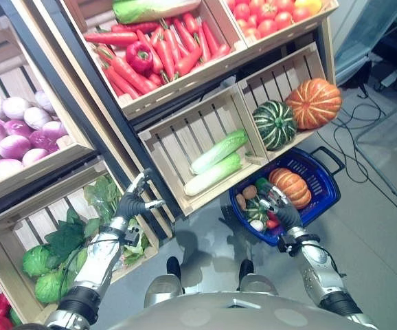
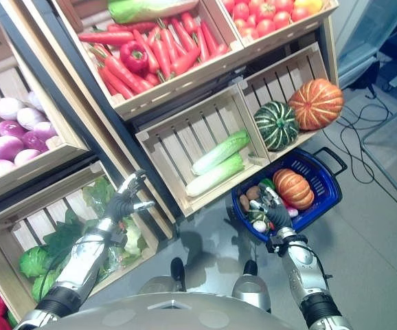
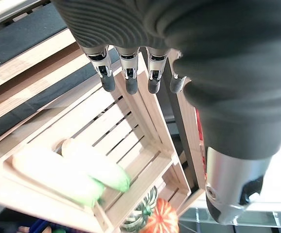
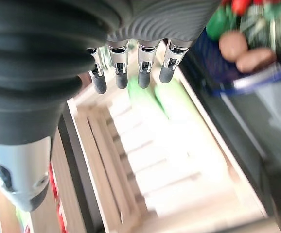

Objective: Pick up fruits and vegetables into the basket

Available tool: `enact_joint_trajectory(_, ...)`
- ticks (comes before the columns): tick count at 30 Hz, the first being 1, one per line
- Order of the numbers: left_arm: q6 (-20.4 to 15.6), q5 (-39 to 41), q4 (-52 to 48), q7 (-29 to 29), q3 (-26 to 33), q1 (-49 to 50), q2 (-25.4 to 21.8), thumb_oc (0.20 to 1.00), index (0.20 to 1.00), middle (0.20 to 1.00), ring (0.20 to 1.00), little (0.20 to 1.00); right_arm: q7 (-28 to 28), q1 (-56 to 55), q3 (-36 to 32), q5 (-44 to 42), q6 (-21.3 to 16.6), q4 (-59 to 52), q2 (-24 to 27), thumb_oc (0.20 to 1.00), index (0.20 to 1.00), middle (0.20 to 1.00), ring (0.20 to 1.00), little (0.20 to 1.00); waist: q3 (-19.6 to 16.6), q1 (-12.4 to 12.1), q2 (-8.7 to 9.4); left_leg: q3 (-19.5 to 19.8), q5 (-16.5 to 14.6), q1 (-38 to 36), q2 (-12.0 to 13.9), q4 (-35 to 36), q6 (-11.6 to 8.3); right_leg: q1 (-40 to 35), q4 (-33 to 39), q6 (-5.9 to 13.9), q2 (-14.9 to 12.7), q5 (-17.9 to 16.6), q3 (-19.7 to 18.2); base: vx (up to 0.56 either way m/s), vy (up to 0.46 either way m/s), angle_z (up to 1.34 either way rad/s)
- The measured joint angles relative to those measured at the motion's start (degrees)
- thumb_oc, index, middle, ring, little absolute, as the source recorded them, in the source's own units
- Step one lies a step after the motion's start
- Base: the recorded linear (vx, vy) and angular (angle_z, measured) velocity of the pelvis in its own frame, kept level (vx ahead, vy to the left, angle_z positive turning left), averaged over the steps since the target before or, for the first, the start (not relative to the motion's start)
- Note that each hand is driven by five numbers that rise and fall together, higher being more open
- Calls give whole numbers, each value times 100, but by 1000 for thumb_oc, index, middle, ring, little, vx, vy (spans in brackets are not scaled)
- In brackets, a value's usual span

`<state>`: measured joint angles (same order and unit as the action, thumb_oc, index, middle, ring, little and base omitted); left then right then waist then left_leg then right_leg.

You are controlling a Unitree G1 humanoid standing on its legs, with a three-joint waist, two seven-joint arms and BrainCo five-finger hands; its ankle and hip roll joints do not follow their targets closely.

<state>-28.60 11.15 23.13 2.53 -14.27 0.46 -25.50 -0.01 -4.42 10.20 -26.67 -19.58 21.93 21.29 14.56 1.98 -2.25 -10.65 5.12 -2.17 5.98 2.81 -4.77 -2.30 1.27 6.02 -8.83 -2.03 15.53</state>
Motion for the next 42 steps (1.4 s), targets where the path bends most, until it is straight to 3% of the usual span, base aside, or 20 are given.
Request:
enact_joint_trajectory(4, -44, -687, -191, 1243, -138, -869, -352, 1000, 1000, 1000, 1000, 1000, -1207, 585, -46, 574, -131, -467, 290, 1000, 1000, 1000, 1000, 1000, 544, 153, -61, -68, -3, 555, -1, -366, 54, 784, -694, -44, -93, 131, -201, -136, 7, -14)
enact_joint_trajectory(8, 63, -1162, -153, 2232, -341, -1796, -471, 1000, 1000, 1000, 1000, 1000, -1935, 1065, -34, 851, -129, -661, 474, 1000, 1000, 1000, 1000, 1000, 1018, 313, -64, -194, -18, 967, -4, -700, 76, 1563, -1626, -97, -218, 452, -449, -66, -8, -16)
enact_joint_trajectory(11, 239, -1372, -137, 2651, -416, -2368, -499, 1000, 1000, 1000, 1000, 1000, -2188, 1260, -17, 886, -52, -711, 643, 1000, 1000, 1000, 1000, 1000, 1262, 428, -63, -312, -28, 1309, 4, -919, 59, 2147, -2188, -171, -268, 620, -632, -72, 84, -14)
enact_joint_trajectory(13, 459, -1477, 78, 2981, -550, -2898, -633, 1000, 1000, 1000, 1000, 1000, -2239, 1422, 12, 901, 139, -857, 815, 1000, 1000, 1000, 1000, 1000, 1333, 528, -81, -433, -47, 1672, -25, -1100, 69, 2701, -2576, -200, -326, 721, -813, -40, 95, -25)
enact_joint_trajectory(15, 736, -1519, 331, 3250, -540, -3443, -660, 1000, 1000, 1000, 1000, 1000, -2233, 1704, 56, 995, 356, -881, 957, 1000, 1000, 1000, 1000, 1000, 1633, 720, -160, -488, -48, 1814, -17, -1232, 63, 2937, -2788, -228, -323, 725, -924, -26, 71, -22)
enact_joint_trajectory(22, 1417, -1534, 651, 3808, -594, -4516, -622, 1000, 1000, 1000, 1000, 1000, -1967, 1829, 451, 1038, 735, -1076, 1222, 1000, 1000, 1000, 1000, 1000, 1678, 1097, -235, -712, -53, 2332, 119, -1469, -56, 3805, -3291, -422, -168, 822, -1233, -12, -11, -20)
enact_joint_trajectory(30, 2206, -1482, 1455, 4257, -619, -5290, -602, 1000, 1000, 1000, 1000, 1000, -1701, 1828, 624, 1033, 903, -1301, 1386, 1000, 1000, 1000, 1000, 1000, 1679, 1310, -239, -769, -43, 2721, 263, -1647, -232, 4469, -3763, -617, -12, 1039, -1380, 59, -6, -10)
enact_joint_trajectory(42, 3244, -140, 2954, 4388, -616, -6330, -577, 1000, 1000, 1000, 1000, 1000, -1595, 1815, 640, 980, 1096, -1583, 1623, 1000, 1000, 1000, 1000, 1000, 1678, 1567, -240, -808, 63, 3091, 339, -1551, -398, 5121, -4050, -746, 161, 1129, -1514, 21, 2, -7)
